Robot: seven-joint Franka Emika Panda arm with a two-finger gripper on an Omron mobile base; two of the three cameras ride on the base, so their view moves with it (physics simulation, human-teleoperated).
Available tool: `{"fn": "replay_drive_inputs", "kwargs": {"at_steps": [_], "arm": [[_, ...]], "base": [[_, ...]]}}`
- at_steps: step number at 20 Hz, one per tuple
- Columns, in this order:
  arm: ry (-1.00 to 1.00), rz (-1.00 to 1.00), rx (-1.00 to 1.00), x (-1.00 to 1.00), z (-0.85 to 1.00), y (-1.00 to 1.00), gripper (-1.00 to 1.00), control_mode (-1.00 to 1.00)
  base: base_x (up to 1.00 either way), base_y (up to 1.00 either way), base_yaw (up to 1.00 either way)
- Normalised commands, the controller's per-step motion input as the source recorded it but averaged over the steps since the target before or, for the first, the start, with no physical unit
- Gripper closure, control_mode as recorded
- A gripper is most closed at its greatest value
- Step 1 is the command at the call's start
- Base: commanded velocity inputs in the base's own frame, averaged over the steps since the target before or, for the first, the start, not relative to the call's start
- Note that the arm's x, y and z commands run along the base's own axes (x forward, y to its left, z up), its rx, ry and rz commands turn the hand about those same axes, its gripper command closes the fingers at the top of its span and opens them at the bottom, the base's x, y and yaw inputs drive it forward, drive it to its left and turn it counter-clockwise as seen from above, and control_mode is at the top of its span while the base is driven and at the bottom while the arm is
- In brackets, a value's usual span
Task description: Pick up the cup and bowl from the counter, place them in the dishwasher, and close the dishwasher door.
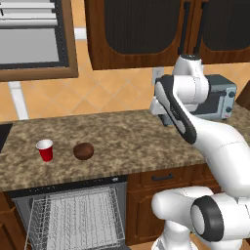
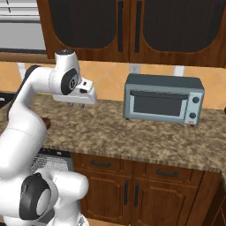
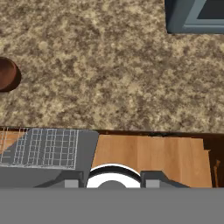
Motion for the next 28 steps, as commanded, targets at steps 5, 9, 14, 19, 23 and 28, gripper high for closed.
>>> {"fn": "replay_drive_inputs", "kwargs": {"at_steps": [5, 9, 14, 19, 23, 28], "arm": [[-0.16, 0.0, 0.0, -0.65, 0.05, -0.01, -1.0, -1.0], [-0.3, 0.0, 0.0, -1.0, 0.01, -0.03, -1.0, -1.0], [-0.13, 0.0, 0.0, -0.79, 0.0, 0.0, -1.0, -1.0], [-0.03, 0.0, 0.0, -0.08, 0.0, 0.0, -1.0, 1.0], [0.0, 0.0, 0.0, 0.0, 0.0, 0.0, -1.0, 1.0], [0.0, 0.0, 0.0, 0.0, 0.0, 0.0, -1.0, 1.0]], "base": [[0.0, 0.0, 0.0], [0.0, 0.0, 0.0], [0.0, 0.0, 0.0], [-0.21, -0.26, 0.05], [-0.09, -0.91, 0.47], [-0.04, -0.3, 0.94]]}}
